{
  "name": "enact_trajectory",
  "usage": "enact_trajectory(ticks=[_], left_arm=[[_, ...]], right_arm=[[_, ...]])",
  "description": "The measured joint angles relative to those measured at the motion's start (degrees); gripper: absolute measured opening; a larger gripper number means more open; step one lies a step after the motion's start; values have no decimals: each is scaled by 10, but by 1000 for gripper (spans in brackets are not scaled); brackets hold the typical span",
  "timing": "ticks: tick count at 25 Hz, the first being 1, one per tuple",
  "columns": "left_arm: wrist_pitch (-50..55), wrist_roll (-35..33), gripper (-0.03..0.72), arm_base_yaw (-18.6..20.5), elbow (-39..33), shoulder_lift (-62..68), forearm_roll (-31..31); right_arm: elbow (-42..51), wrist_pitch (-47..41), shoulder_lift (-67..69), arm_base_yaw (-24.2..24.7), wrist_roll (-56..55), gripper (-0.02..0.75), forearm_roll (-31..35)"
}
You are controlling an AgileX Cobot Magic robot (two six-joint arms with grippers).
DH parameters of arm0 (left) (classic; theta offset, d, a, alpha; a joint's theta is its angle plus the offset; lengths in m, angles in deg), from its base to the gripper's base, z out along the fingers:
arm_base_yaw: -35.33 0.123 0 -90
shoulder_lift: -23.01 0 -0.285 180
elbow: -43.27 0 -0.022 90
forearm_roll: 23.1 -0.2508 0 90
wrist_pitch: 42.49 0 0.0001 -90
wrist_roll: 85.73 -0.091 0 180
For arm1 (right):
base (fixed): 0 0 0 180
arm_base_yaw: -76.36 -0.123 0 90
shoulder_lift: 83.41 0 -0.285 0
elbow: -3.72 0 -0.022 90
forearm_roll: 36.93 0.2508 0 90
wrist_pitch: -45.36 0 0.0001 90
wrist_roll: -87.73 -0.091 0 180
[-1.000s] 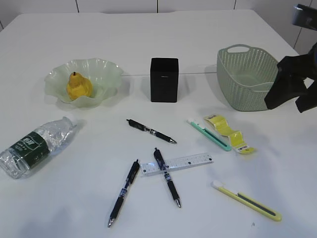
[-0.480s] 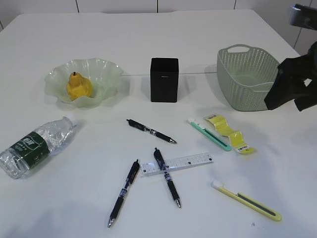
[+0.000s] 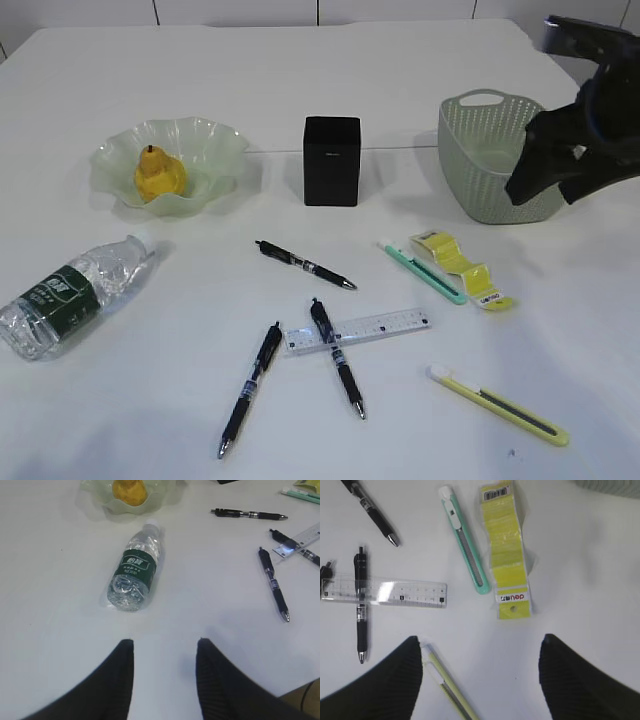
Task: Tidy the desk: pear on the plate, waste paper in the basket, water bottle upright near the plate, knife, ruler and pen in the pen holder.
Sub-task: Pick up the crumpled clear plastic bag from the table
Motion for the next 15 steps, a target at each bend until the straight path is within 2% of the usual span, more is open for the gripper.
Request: enact_trajectory(ticks=[7, 15], left_arm=[[0, 0, 281, 0, 0, 0, 1], [-1, 0, 274, 0, 0, 0, 2]], right_arm=[[-78, -14, 82, -7, 5, 566, -3], [-151, -17, 178, -79, 11, 566, -57]])
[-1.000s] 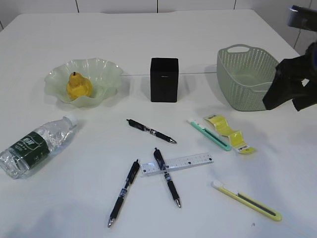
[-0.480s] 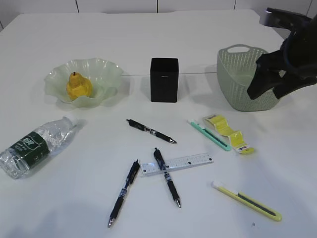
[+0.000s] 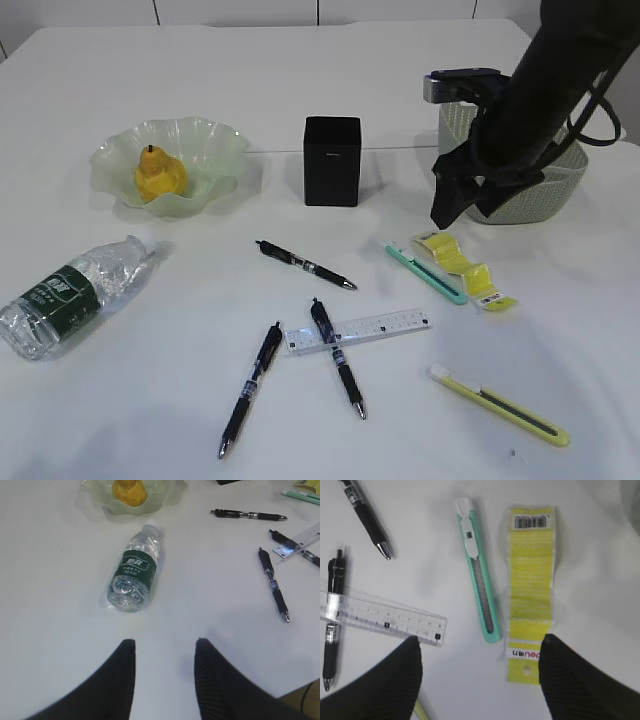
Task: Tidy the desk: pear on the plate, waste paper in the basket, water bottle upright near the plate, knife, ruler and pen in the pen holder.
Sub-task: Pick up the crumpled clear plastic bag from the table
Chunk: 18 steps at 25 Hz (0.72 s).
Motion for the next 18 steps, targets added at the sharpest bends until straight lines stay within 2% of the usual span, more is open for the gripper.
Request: enact_trajectory(ticks=[18], left_arm=[[0, 0, 274, 0, 0, 0, 0]], right_arm=[[-19, 66, 57, -1, 0, 566, -15]])
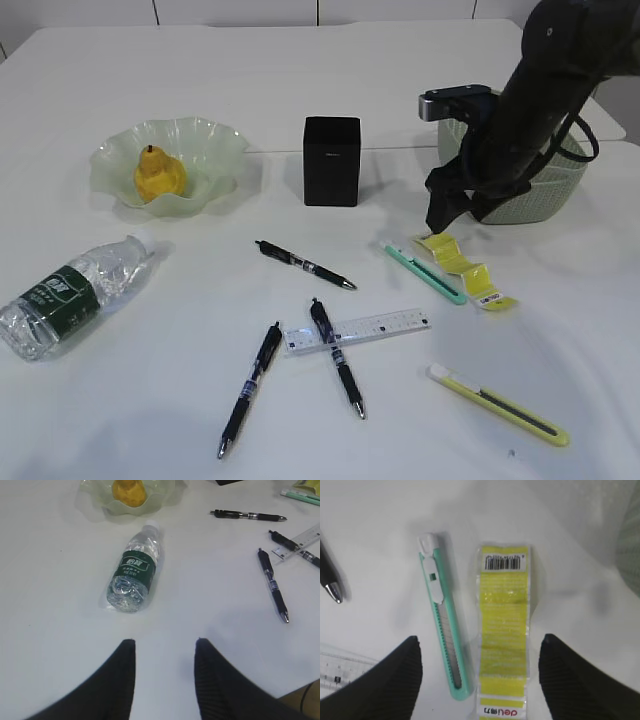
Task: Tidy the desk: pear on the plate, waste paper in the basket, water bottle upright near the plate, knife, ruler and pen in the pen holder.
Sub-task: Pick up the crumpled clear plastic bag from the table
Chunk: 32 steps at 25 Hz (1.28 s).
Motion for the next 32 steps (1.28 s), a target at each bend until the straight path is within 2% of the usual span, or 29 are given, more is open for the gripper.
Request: enact_trajectory(ticks=[9, 19, 32], left_arm=[[0, 0, 274, 0, 0, 0, 0], [0, 0, 274, 0, 0, 0, 0], [0, 0, 274, 0, 0, 0, 0]], right_arm=[[0, 67, 1, 0, 0, 566, 0], [0, 103, 1, 0, 1, 566, 0], [-8, 106, 38, 0, 1, 566, 0]])
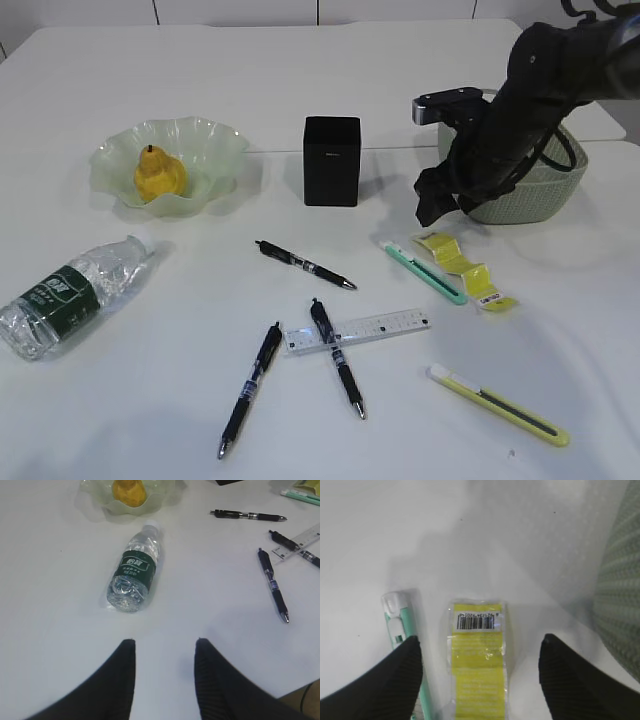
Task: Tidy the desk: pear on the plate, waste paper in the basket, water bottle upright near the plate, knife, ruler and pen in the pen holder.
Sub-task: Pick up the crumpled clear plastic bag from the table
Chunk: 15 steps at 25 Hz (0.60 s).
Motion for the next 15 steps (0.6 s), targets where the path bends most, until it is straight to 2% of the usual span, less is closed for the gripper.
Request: enact_trajectory(ticks=[15], left_arm=[[0, 0, 274, 0, 0, 0, 0]], right_arm=[[-1, -11, 29, 0, 0, 566, -1]])
